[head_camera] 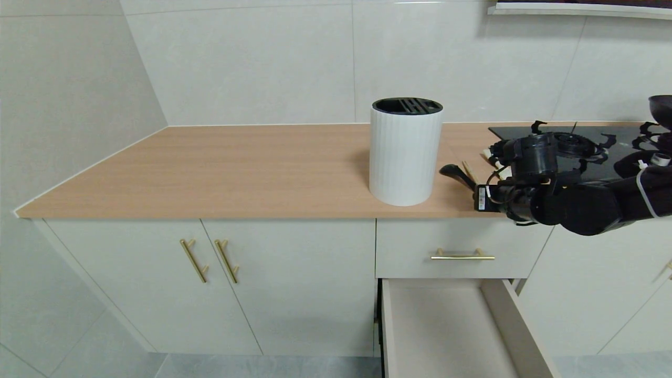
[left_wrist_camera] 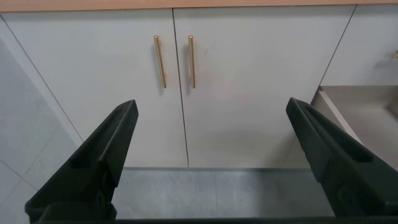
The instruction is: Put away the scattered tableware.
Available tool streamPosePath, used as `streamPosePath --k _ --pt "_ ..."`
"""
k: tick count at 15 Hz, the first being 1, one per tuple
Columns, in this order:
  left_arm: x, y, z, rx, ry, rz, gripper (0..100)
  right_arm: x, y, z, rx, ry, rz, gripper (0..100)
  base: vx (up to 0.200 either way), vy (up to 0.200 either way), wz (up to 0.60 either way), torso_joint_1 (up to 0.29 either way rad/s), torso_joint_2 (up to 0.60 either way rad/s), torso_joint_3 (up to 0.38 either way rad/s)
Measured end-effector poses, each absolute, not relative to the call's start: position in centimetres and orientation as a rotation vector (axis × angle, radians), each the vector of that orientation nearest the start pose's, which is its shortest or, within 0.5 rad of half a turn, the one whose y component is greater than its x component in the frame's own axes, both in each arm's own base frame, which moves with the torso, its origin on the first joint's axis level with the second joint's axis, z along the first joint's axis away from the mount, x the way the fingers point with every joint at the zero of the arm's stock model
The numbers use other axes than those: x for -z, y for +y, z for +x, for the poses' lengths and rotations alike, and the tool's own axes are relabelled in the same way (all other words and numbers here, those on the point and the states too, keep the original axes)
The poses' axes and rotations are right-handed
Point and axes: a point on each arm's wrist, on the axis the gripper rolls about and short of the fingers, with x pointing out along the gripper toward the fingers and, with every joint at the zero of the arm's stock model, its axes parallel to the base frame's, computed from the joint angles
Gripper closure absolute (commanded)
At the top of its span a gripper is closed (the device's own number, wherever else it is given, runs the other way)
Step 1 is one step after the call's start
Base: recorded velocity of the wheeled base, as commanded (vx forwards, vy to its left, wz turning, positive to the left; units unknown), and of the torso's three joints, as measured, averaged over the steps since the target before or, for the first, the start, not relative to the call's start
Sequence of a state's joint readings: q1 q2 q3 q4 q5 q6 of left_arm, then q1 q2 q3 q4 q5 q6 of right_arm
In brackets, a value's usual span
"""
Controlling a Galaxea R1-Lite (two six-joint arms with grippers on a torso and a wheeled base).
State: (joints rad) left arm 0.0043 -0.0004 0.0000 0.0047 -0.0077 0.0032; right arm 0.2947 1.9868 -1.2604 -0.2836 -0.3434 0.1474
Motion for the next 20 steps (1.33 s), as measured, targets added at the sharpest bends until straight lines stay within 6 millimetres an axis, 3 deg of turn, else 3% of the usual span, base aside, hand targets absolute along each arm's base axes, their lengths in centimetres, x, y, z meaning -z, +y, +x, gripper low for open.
streamPosePath --k 8,11,16,20 --pt "-7.5 0.0 -2.3 0.003 0.004 0.003 0 -17.2 10.7 37.8 0.081 0.413 0.007 100 0.0 0.0 0.0 0.0 0.0 0.0" --pt "-7.5 0.0 -2.3 0.003 0.004 0.003 0 -18.5 10.4 36.9 0.082 0.385 0.027 100 0.0 0.0 0.0 0.0 0.0 0.0" --pt "-7.5 0.0 -2.3 0.003 0.004 0.003 0 -21.8 9.4 31.5 0.064 0.331 0.066 100 0.0 0.0 0.0 0.0 0.0 0.0" --pt "-7.5 0.0 -2.3 0.003 0.004 0.003 0 -23.6 8.3 25.1 -0.013 0.362 0.062 100 0.0 0.0 0.0 0.0 0.0 0.0"
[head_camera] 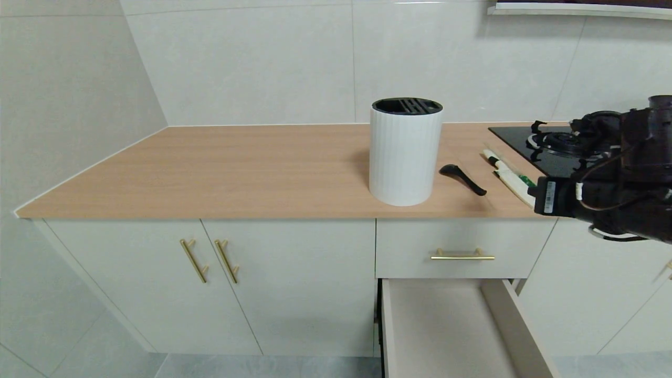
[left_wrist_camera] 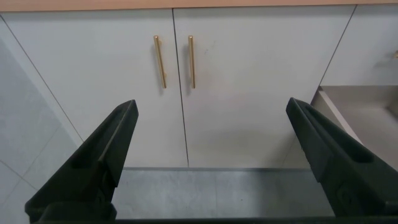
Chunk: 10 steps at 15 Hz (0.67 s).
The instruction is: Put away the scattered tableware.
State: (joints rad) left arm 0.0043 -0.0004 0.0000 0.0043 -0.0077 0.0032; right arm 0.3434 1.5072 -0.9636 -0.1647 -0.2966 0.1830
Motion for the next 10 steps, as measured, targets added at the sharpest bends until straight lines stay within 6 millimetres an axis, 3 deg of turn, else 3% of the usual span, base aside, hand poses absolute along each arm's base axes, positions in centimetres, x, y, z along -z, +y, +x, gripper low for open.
streamPosePath --k 6,10 --pt "-7.5 0.0 -2.3 0.003 0.005 0.003 0 -24.2 7.2 17.5 -0.411 0.584 0.021 100 0.0 0.0 0.0 0.0 0.0 0.0" --pt "-7.5 0.0 -2.3 0.003 0.004 0.003 0 -24.1 7.6 15.8 -0.555 0.604 -0.002 100 0.0 0.0 0.0 0.0 0.0 0.0"
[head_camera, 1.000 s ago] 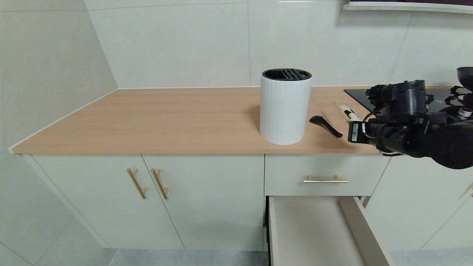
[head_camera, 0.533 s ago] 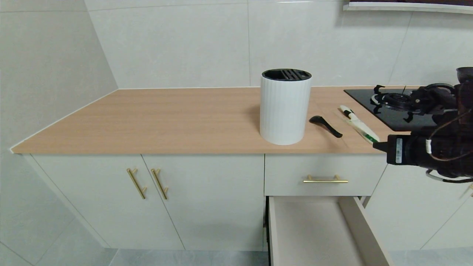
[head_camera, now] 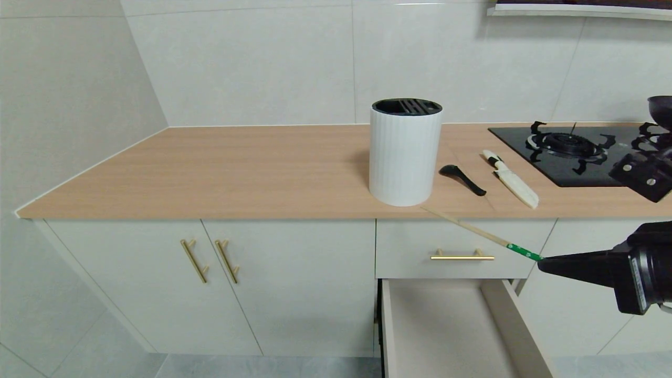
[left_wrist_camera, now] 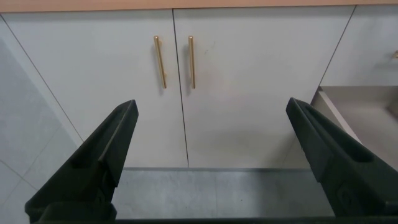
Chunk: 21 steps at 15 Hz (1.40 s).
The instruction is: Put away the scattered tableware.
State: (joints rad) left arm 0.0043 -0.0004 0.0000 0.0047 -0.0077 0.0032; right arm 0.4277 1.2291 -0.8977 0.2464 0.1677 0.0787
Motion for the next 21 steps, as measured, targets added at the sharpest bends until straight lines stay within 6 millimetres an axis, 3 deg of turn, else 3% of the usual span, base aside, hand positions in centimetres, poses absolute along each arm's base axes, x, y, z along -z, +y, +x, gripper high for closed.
streamPosePath --k 12,21 --pt "-7.5 0.0 -2.3 0.004 0.004 0.003 0 -20.8 8.8 18.1 -0.551 0.752 -0.046 100 0.0 0.0 0.0 -0.005 0.01 0.009" --pt "-7.5 0.0 -2.3 0.003 0.004 0.003 0 -20.0 9.2 18.8 -0.547 0.793 -0.052 100 0.0 0.0 0.0 -0.16 0.43 0.268"
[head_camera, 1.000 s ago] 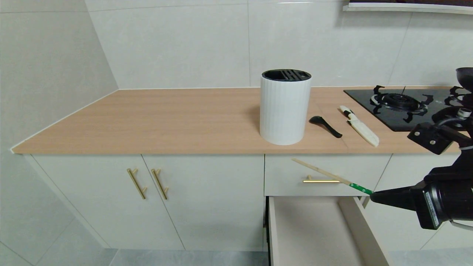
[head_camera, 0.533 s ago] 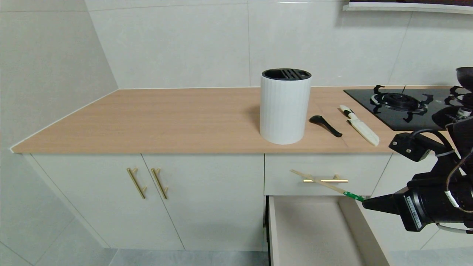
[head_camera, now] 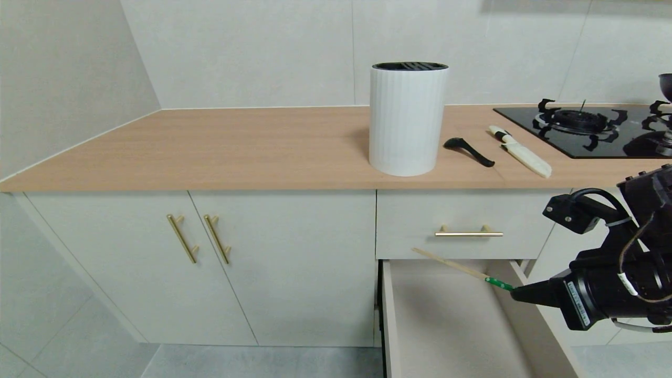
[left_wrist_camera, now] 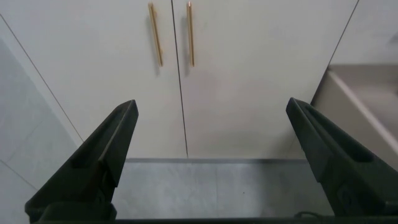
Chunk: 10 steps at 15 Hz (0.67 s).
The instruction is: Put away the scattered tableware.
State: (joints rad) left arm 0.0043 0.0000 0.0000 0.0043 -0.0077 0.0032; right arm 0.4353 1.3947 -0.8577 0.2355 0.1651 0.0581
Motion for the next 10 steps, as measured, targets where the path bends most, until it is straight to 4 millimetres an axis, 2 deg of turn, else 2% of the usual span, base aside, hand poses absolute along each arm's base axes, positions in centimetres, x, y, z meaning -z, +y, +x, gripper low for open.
streamPosePath --k 7,10 --pt "-7.5 -0.03 -2.28 0.003 0.005 0.003 0 -19.69 9.27 19.05 -0.546 0.805 -0.054 100 0.0 0.0 0.0 -0.12 0.45 0.316" --pt "-7.5 -0.03 -2.28 0.003 0.005 0.003 0 -19.56 9.3 19.12 -0.545 0.811 -0.055 100 0.0 0.0 0.0 -0.032 0.15 0.105"
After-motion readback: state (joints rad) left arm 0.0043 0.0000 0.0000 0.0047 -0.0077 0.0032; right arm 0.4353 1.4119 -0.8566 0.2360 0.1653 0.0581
